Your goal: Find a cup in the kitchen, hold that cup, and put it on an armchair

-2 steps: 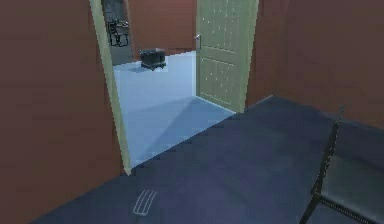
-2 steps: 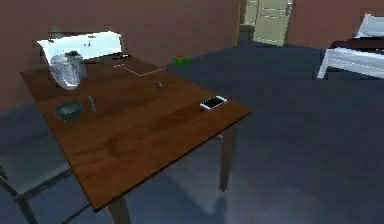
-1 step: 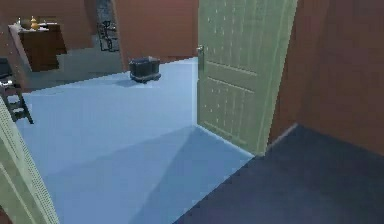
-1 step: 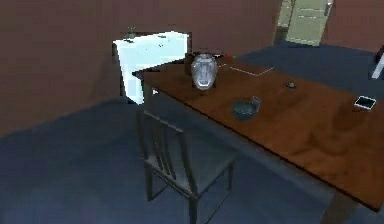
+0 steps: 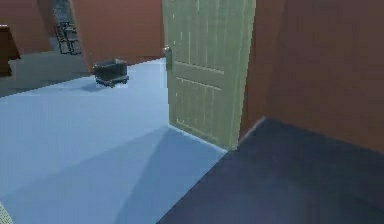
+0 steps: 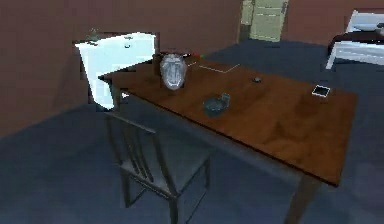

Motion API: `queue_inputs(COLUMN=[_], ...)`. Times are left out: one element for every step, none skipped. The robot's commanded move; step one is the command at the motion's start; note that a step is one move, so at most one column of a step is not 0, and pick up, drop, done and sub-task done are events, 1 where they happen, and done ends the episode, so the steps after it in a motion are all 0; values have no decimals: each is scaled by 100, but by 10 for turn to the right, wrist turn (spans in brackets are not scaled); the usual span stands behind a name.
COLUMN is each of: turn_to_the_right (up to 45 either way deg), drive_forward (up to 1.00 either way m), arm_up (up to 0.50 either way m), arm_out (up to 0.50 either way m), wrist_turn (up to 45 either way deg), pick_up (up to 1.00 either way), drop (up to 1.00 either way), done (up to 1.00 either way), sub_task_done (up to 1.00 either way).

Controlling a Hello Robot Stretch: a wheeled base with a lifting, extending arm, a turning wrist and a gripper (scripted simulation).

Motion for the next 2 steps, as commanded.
queue_inputs(turn_to_the_right=[0, -240], drive_forward=[25, 0], arm_up=[0, 0], arm_out=[0, 0], wrist_turn=[0, 0], pick_up=[0, 0], drop=[0, 0], done=[0, 0], sub_task_done=[0, 0])
